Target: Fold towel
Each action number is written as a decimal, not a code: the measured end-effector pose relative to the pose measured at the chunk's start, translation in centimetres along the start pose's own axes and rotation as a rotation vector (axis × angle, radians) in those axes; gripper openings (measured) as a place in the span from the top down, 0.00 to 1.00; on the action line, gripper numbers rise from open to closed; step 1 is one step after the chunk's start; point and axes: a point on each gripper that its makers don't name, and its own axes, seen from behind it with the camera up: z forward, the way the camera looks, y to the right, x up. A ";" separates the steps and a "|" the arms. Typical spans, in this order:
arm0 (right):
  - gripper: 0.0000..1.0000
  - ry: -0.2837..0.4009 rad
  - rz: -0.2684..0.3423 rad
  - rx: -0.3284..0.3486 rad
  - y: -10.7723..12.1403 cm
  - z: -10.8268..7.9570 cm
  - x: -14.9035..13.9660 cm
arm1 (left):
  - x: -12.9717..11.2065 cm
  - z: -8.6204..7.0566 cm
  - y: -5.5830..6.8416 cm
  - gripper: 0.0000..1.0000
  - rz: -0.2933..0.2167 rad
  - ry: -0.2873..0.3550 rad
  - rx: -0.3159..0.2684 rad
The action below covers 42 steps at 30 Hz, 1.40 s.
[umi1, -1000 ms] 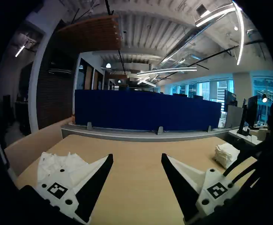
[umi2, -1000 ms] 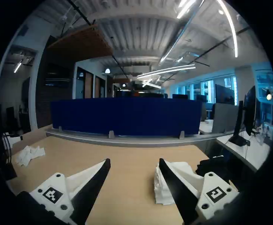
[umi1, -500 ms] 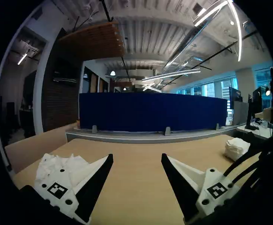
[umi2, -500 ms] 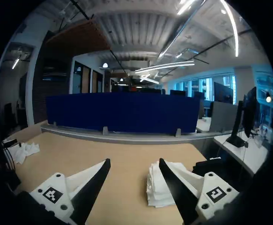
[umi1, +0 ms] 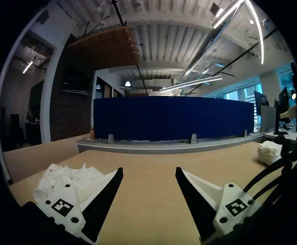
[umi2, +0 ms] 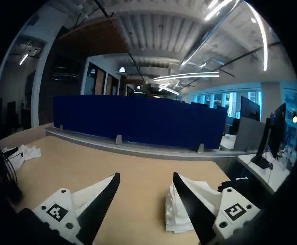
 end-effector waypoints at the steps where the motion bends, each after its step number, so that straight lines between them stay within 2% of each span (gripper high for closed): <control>1: 0.00 0.001 0.000 0.002 -0.2 0.1 -0.2 | -0.3 0.1 -0.2 0.05 -0.001 0.001 0.002; 6: 0.00 -0.002 -0.005 0.006 -0.7 0.5 -1.2 | -1.5 0.5 -0.9 0.05 -0.008 0.008 0.000; 12: 0.00 -0.006 -0.023 0.008 -1.0 0.8 -0.9 | -1.8 1.0 -1.3 0.05 -0.003 0.013 -0.001; 18: 0.00 0.003 -0.027 0.007 -1.0 1.0 -0.1 | -2.4 1.2 -1.2 0.04 -0.001 0.004 -0.005; 29: 0.00 0.013 -0.005 0.007 -0.6 0.9 -0.6 | -2.2 1.1 -1.1 0.05 0.004 0.002 -0.001; 36: 0.00 0.054 0.024 -0.018 1.4 0.3 -0.4 | -2.3 1.1 -1.1 0.04 0.005 0.002 -0.001; 42: 0.00 0.079 0.061 -0.030 3.1 -0.2 -1.9 | -2.3 1.1 -1.1 0.04 0.006 0.001 0.000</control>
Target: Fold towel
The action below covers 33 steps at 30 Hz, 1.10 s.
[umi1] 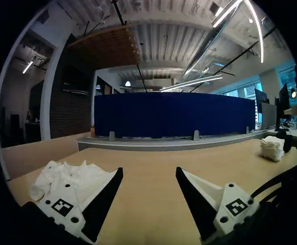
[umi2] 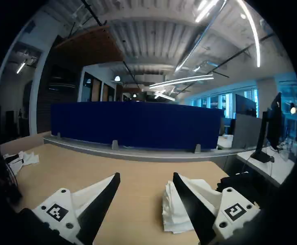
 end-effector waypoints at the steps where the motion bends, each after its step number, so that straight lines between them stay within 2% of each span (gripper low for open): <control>1: 0.00 0.003 0.005 -0.003 0.1 0.0 -0.5 | 0.0 0.0 0.0 0.04 0.000 0.000 0.000; 15: 0.00 0.025 0.085 -0.013 -0.4 0.9 -7.7 | -0.1 0.1 -0.2 0.04 0.000 0.001 0.002; 24: 0.00 0.047 0.073 -0.055 0.3 1.6 -8.9 | -0.1 0.1 -0.3 0.04 0.000 0.000 0.003; 33: 0.00 0.066 0.070 -0.053 -0.3 1.3 -9.5 | -0.1 0.1 -0.2 0.04 0.000 0.001 0.002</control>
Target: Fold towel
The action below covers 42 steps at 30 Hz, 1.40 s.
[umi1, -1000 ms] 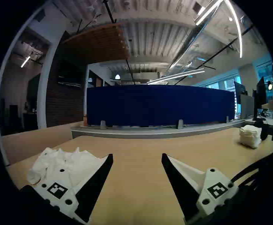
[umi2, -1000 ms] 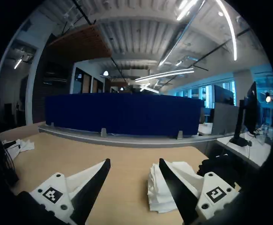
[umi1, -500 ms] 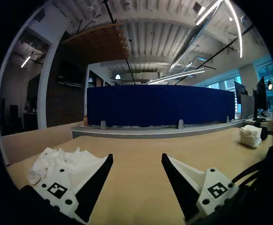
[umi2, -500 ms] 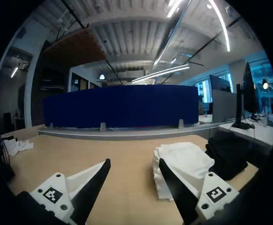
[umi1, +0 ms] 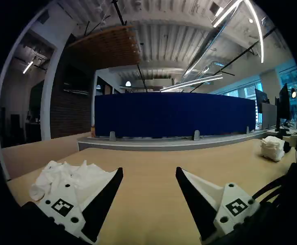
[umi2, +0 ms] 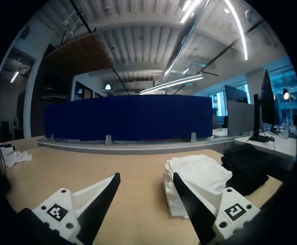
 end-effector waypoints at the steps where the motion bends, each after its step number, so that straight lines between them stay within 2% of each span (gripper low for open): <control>1: 0.00 -0.002 -0.003 0.002 -0.1 0.0 -0.1 | 0.0 0.0 0.0 0.04 0.000 0.000 0.000; 8: 0.00 0.011 -0.022 -0.004 -0.4 -0.2 0.0 | 0.0 0.0 0.0 0.04 0.000 0.000 0.000; 23: 0.00 0.028 -0.021 0.000 -0.8 -1.1 0.6 | -0.1 -0.2 -0.1 0.04 0.000 0.000 0.000; 42: 0.00 0.028 -0.021 -0.001 -0.7 -1.3 0.6 | 0.0 -0.1 -0.1 0.04 0.000 0.000 0.000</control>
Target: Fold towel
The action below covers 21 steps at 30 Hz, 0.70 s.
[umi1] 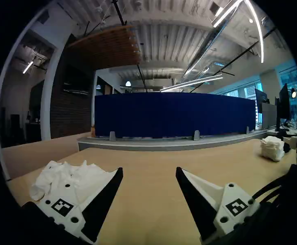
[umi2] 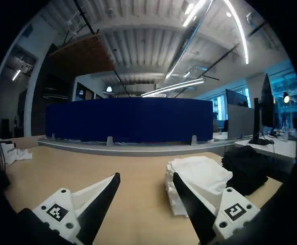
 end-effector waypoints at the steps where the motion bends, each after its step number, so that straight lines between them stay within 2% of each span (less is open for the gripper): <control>1: 0.00 0.000 0.000 0.000 0.0 0.0 0.0 | 0.0 0.0 0.0 0.04 0.000 0.000 0.000; 21: 0.00 0.000 0.000 0.000 0.1 -0.4 -0.1 | 0.1 -0.3 -0.3 0.04 -0.002 0.000 0.000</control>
